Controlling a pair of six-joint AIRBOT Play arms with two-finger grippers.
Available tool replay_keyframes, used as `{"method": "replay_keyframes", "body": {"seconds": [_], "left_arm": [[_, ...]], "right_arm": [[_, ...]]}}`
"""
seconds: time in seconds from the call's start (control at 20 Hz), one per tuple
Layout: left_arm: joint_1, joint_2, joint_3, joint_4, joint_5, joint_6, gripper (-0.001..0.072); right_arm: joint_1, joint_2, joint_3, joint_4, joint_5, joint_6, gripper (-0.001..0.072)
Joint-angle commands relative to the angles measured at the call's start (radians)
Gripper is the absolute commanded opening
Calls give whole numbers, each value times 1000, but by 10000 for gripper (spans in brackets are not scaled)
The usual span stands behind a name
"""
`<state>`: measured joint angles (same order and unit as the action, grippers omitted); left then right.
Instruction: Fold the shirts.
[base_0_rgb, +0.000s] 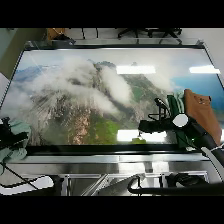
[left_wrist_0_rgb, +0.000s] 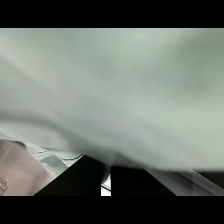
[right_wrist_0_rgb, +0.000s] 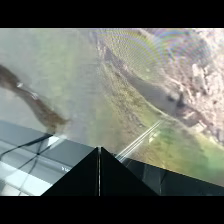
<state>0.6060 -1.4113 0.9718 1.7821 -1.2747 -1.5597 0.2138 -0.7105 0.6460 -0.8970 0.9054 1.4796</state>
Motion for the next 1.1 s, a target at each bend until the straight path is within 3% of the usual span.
{"method": "replay_keyframes", "body": {"seconds": [0.0, 0.15, 0.3, 0.5, 0.7, 1.0, 1.05], "left_arm": [[-64, 86, 116, -243, -36, 72, 13], [-237, 217, 301, -581, -69, 135, 13], [-443, 321, 447, -795, -53, 138, 13], [-712, 377, 507, -808, -10, 107, 13], [-892, 341, 407, -808, 37, 99, 13], [-927, 221, 178, -806, 36, 139, 14], [-908, 209, 153, -806, 29, 149, 15]], "right_arm": [[1, 0, 0, 0, 0, 0, 20], [1, 0, 0, 0, 0, 0, 20], [1, 0, 0, 0, 0, 0, 20], [1, 0, 0, 4, 2, 0, 19], [0, 2, 1, 30, 42, -9, 20], [-29, 1, 100, -9, 79, -18, 27], [-54, -1, 138, -31, 91, -18, 66]]}}
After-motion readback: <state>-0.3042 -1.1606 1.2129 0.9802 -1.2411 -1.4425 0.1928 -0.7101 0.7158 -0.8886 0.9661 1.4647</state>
